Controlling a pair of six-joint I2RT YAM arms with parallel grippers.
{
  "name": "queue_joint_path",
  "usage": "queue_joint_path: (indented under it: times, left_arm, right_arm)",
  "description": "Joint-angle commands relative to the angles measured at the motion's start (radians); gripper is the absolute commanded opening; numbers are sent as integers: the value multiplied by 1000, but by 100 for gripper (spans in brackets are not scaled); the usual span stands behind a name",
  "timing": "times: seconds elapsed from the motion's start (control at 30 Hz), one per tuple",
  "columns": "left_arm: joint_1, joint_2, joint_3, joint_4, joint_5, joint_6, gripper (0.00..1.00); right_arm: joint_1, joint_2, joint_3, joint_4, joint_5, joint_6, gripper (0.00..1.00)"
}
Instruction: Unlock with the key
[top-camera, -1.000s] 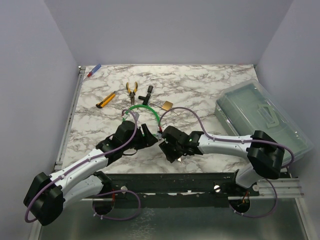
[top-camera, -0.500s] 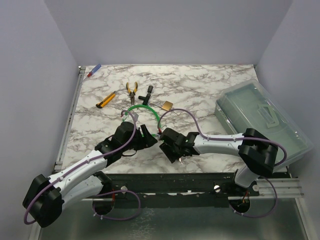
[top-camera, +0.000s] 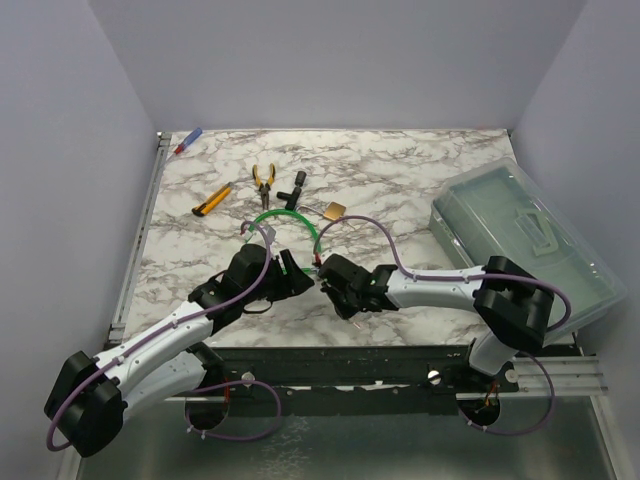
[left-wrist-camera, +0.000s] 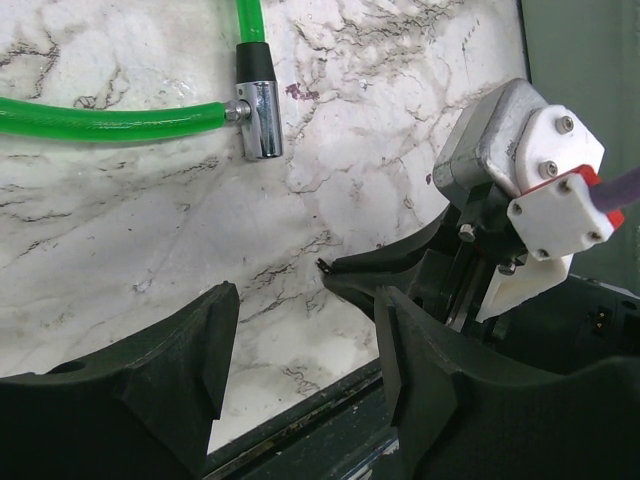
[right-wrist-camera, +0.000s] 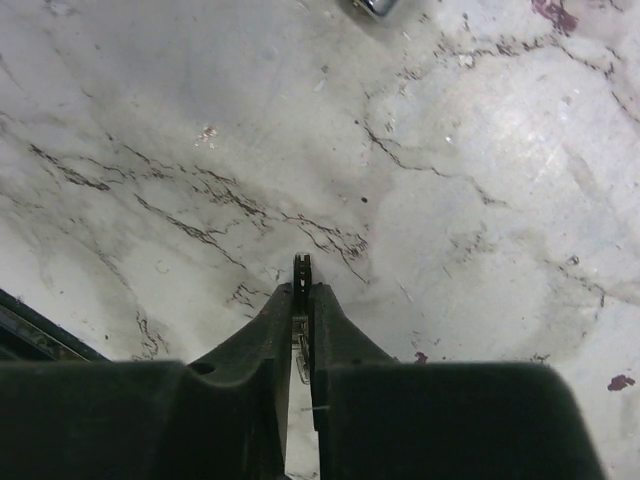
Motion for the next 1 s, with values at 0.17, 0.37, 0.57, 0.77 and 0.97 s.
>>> queue_joint_path:
  times: [0.17,0.37,0.57,0.77,0.97]
  left_arm:
    - [-3,-12,-11,-1,-17,-3,62]
    - [-3,-15,-15,0,-15,-2,62]
    - [-3,-10,-12,-1,-8,3,62]
    - [-2,-8,-14,0,-13,-3,62]
    - [-3,4,-15,2,-10,-5,62]
  right_arm:
    - [2,107,-35,1,-87,44,0]
    - [2,49,-57,52,-85,68,0]
    - [2,-41,-92,81,-49,80,0]
    - [2,-98,-106,89,-32,95,0]
    - [2,-116,-94,60,-23,109,0]
